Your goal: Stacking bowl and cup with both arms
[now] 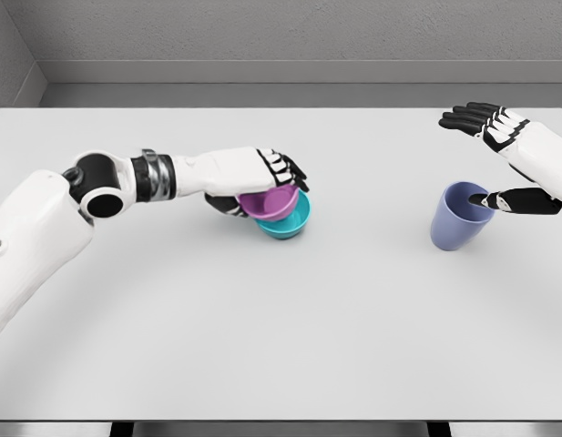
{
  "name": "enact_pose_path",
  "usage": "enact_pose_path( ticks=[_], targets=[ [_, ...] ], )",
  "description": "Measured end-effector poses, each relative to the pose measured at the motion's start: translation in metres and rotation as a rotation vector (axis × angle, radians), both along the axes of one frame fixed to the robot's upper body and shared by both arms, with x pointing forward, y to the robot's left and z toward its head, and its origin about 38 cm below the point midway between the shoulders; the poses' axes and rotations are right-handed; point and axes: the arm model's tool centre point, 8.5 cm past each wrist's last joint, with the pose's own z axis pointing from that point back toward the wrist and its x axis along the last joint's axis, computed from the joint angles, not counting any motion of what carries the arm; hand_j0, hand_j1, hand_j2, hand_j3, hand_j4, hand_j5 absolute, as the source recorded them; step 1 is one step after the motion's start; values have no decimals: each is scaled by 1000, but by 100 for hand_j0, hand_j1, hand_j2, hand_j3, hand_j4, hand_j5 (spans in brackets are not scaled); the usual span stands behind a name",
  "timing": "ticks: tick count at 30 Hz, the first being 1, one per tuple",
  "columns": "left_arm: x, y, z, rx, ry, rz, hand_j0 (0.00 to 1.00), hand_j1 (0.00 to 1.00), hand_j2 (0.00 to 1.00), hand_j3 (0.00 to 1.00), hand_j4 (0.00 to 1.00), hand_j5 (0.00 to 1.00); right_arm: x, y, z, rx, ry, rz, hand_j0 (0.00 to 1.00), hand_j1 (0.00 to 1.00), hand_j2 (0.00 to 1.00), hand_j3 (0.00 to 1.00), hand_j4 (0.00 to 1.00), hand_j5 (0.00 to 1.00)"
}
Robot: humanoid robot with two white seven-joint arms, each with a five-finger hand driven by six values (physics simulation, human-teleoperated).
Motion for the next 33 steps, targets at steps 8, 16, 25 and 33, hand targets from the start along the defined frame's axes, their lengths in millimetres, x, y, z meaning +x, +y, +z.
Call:
enact_pose_path(
  ticks=[8,16,25,33],
  targets=[
    [1,-9,-9,13,19,-9,96,96,96,96,96,96,1,-1,1,-2,-3,-3,100,100,100,100,100,100],
    [1,-10,-10,15,21,-9,100,100,100,100,100,100,1,-2,1,-2,-2,-5,100,100,100,100,100,100],
    [9,-5,8,4,-14,2,100,100,100,100,100,100,1,-2,1,-2,-1,-5,100,100,100,100,100,100],
    [5,65,29,-3,-7,79,100,100,100,100,100,100,1,-3,3,-7,-6,-6,100,100,100,100,100,100]
  ],
)
